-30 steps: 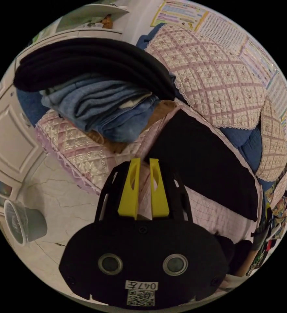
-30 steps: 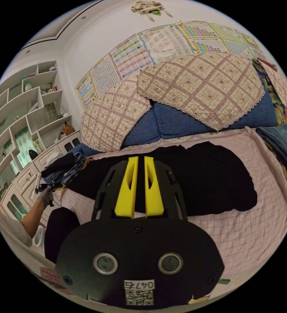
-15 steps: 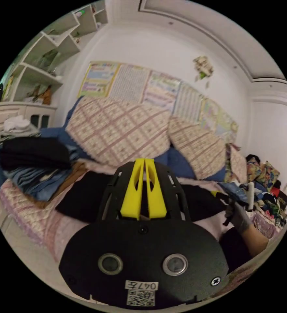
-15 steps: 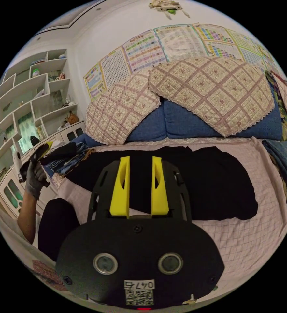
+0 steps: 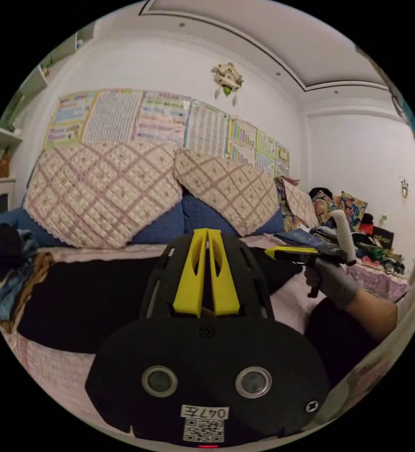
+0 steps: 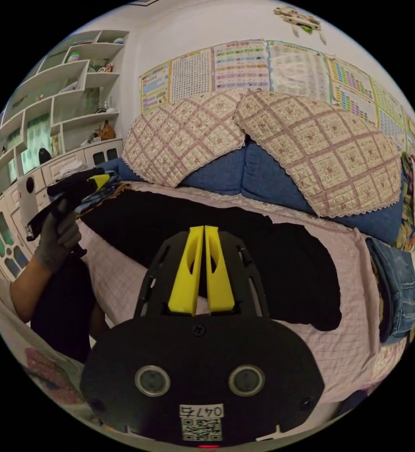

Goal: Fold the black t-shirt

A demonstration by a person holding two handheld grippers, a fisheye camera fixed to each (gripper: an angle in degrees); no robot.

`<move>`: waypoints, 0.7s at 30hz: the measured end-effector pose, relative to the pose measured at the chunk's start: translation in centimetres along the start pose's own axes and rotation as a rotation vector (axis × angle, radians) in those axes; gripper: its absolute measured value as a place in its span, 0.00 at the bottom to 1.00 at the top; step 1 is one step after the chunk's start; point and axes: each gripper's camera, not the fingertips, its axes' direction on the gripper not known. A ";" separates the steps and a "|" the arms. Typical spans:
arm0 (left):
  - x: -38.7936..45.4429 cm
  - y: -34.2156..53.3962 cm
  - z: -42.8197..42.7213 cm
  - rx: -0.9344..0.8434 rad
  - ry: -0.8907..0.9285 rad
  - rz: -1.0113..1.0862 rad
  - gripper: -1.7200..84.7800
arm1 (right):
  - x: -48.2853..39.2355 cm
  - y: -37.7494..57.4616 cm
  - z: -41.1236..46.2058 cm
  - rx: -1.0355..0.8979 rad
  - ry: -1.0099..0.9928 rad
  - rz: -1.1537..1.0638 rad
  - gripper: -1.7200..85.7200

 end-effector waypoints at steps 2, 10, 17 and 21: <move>0.7 0.0 1.5 -0.042 0.019 0.001 0.01 | 0.3 -0.7 0.1 -0.014 -0.026 0.008 0.01; 2.5 0.6 6.1 -0.152 0.012 -0.044 0.01 | 10.9 -5.7 -5.0 0.027 0.012 0.164 0.04; 3.7 1.1 9.7 -0.202 0.011 -0.034 0.01 | 25.4 -10.1 1.4 -0.258 0.137 0.237 0.06; 4.3 1.8 12.1 -0.250 0.007 -0.018 0.01 | 28.1 -11.4 5.3 -0.399 0.128 0.200 0.07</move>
